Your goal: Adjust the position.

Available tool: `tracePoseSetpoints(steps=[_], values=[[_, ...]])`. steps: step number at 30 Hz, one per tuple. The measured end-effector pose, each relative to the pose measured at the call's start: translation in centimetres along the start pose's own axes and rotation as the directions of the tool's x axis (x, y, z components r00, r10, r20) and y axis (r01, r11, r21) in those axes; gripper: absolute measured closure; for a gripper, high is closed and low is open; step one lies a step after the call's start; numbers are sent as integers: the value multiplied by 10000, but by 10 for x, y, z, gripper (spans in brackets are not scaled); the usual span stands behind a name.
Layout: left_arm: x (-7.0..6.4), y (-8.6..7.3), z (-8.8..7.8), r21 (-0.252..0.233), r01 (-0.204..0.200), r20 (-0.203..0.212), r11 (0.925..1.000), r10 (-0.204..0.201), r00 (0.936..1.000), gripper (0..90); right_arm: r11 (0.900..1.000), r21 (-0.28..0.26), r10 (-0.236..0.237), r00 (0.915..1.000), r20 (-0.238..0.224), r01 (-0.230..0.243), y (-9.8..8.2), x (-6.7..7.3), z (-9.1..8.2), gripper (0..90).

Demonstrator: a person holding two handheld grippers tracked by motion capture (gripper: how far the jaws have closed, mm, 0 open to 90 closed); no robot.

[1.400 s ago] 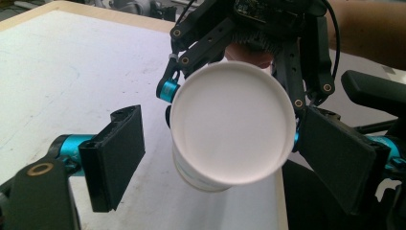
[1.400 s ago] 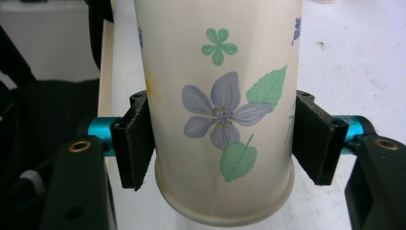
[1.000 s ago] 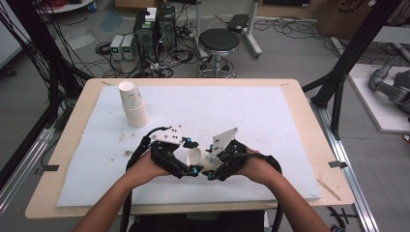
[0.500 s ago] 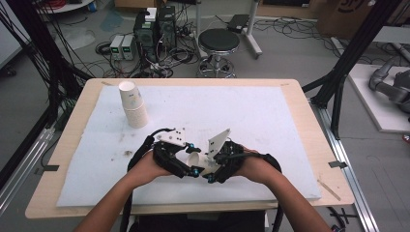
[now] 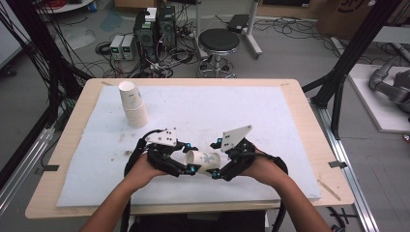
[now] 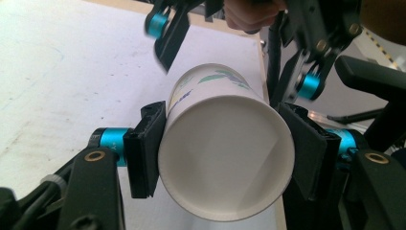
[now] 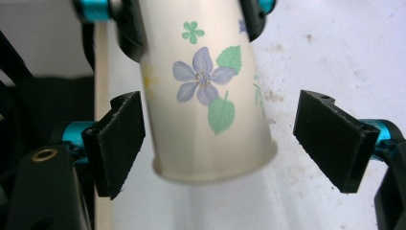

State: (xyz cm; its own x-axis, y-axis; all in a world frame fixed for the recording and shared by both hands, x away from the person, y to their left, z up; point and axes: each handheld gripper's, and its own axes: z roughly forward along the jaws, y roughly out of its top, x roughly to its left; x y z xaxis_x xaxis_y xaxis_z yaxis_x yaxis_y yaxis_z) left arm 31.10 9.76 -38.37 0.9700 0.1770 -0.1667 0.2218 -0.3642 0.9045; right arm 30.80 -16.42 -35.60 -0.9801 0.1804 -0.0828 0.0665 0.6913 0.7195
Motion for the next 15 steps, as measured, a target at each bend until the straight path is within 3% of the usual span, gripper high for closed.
tracePoseSetpoints(steps=[2,6,8,10,11,12,15], values=[[1,-4,-3,-249,88,-88,9997,-90,9999,368,9998,-151,89,10000,24,-88,-1,0,-3,186],[2,-9,-9,-886,191,-197,9959,-209,9996,368,9925,-1140,458,9988,197,-433,-8,1,-12,186],[2,-12,-11,-1257,146,-193,9920,-172,9997,367,9823,-1735,754,9968,255,-699,-16,4,-14,186],[2,-13,-12,-1360,125,-229,9906,-158,9996,367,9793,-1887,797,9964,278,-731,-18,5,-14,186],[2,-15,-12,-1455,119,-284,9893,-162,9995,367,9691,-2305,1003,9939,454,-873,-24,7,-14,186],[1,-16,-13,-1578,102,-288,9874,-149,9995,367,9691,-2305,1003,9939,454,-873,-24,7,-14,186],[1,-20,-14,-1866,95,-318,9824,-157,9994,367,9556,-2746,1275,9901,583,-1069,-33,11,-12,186]])
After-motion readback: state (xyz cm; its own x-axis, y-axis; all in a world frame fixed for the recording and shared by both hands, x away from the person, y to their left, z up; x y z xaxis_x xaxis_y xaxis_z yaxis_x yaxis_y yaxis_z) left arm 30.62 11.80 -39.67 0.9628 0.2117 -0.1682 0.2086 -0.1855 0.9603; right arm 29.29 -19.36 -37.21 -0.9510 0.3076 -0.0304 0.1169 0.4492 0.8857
